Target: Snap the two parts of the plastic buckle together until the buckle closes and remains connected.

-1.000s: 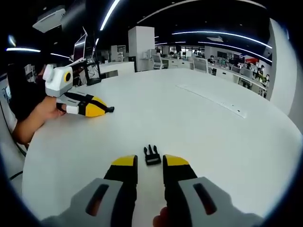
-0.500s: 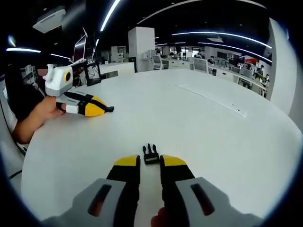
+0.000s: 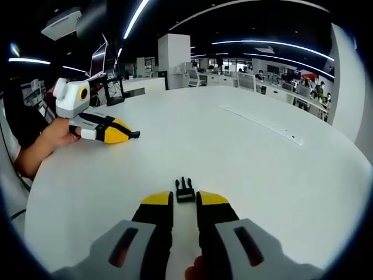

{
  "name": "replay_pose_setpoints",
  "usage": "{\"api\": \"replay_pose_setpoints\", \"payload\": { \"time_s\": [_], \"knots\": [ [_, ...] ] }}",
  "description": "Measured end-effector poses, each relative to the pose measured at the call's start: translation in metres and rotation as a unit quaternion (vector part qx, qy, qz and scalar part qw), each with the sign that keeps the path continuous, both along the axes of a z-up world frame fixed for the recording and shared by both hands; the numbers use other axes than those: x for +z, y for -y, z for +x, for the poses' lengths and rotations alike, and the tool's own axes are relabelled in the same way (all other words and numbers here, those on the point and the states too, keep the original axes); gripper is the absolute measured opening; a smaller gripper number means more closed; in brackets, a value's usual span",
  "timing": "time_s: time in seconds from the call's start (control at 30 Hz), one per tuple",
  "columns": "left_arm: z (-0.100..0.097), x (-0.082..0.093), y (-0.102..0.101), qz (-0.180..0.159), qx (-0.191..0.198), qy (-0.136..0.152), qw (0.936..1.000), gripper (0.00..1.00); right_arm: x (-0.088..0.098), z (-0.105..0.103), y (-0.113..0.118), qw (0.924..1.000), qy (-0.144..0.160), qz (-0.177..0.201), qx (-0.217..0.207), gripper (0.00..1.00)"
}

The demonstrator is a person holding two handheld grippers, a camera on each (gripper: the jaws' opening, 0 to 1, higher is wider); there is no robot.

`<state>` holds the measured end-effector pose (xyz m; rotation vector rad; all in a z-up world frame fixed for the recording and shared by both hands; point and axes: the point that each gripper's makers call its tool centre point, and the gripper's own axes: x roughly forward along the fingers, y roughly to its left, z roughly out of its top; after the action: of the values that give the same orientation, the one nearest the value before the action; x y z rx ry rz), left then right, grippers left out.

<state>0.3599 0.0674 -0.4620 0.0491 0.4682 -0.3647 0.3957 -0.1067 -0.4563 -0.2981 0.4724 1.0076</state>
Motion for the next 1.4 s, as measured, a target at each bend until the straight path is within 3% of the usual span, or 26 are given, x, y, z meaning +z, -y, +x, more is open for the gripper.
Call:
{"api": "replay_pose_setpoints", "payload": {
  "time_s": [1.4],
  "knots": [
    [-0.0030, -0.0009, 0.0000, 0.000, -0.007, 0.000, 1.0000, 0.12, -0.0011, -0.0003, -0.0039, 0.9999, 0.013, 0.004, 0.006, 0.13]
  ]
}}
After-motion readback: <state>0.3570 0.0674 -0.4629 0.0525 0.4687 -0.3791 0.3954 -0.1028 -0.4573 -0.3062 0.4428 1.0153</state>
